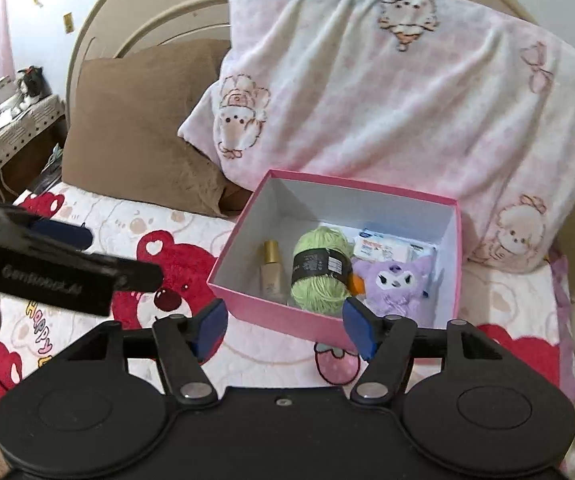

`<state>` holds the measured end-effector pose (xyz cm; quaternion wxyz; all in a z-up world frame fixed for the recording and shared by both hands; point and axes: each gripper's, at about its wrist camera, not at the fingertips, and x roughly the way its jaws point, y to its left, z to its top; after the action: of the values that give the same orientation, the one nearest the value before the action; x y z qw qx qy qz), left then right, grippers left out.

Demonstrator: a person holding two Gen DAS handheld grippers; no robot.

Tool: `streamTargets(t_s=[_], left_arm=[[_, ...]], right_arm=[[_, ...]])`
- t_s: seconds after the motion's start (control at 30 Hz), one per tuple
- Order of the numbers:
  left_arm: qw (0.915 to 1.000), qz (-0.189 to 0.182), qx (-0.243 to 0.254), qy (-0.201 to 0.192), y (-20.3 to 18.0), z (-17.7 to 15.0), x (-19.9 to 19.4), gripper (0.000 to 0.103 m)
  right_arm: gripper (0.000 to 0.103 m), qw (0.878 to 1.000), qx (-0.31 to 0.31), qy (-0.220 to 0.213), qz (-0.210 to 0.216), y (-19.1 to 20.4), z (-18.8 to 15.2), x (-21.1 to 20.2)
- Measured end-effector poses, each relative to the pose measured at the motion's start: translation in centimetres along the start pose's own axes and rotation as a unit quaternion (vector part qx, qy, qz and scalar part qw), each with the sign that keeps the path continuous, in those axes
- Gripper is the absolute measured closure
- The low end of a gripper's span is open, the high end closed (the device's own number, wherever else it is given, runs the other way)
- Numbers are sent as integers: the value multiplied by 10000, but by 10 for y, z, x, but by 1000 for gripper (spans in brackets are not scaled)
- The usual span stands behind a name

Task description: Organize objects

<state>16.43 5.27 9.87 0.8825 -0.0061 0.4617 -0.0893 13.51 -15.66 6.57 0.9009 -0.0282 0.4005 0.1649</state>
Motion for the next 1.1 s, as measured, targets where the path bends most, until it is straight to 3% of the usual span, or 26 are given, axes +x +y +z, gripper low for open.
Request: streamTargets(t_s=[0.3, 0.4, 0.5, 0.97, 1.1], left_arm=[[9997, -143, -179, 47, 2, -37, -12, 12], [9989, -219, -404, -83, 7, -44, -19, 12], [9991, -135, -304, -255, 3, -50, -24, 12], [9993, -6, -265, 249, -3, -68, 13, 9], [9989, 50, -304, 362, -2, -71, 22, 9]], right_arm=[[31, 9986, 442, 69, -296, -11, -29, -22], [31, 9976, 511, 107, -455, -14, -37, -24], [31, 9965, 608, 88, -575, -17, -42, -27], [23, 9896, 1032, 459, -888, -29, -54, -4], [15, 9885, 1085, 510, -923, -27, -55, -3]])
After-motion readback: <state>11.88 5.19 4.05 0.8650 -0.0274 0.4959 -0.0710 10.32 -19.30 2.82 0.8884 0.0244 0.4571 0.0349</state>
